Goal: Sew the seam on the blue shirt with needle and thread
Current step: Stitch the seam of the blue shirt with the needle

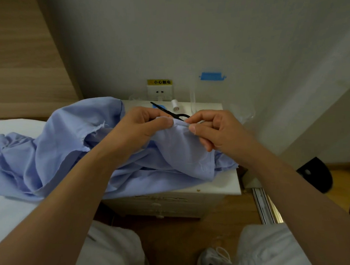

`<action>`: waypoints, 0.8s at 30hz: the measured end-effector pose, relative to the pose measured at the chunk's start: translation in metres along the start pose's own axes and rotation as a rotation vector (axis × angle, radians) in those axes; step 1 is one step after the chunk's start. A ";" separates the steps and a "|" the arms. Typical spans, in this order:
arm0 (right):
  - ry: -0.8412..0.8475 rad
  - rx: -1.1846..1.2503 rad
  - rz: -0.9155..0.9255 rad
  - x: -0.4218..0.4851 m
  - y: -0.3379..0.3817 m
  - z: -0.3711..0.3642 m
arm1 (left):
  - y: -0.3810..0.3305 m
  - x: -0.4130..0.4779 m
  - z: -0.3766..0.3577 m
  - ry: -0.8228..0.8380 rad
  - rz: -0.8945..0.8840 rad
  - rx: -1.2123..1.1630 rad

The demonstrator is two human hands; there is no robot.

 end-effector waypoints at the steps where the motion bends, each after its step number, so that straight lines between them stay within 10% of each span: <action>1: 0.003 0.011 -0.006 0.000 0.000 0.000 | 0.001 0.000 0.000 0.019 0.006 -0.024; 24: -0.019 0.131 0.035 -0.001 0.002 -0.009 | 0.007 -0.003 -0.017 0.213 0.144 -0.163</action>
Point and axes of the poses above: each hand's wrist, its own x-axis towards the middle knuckle, its own z-axis out of the back of the hand, y = z × x, the point moved 5 cm from there along x, towards the middle knuckle, and after that the axes turned 12 degrees about z, right-handed, at the moved point
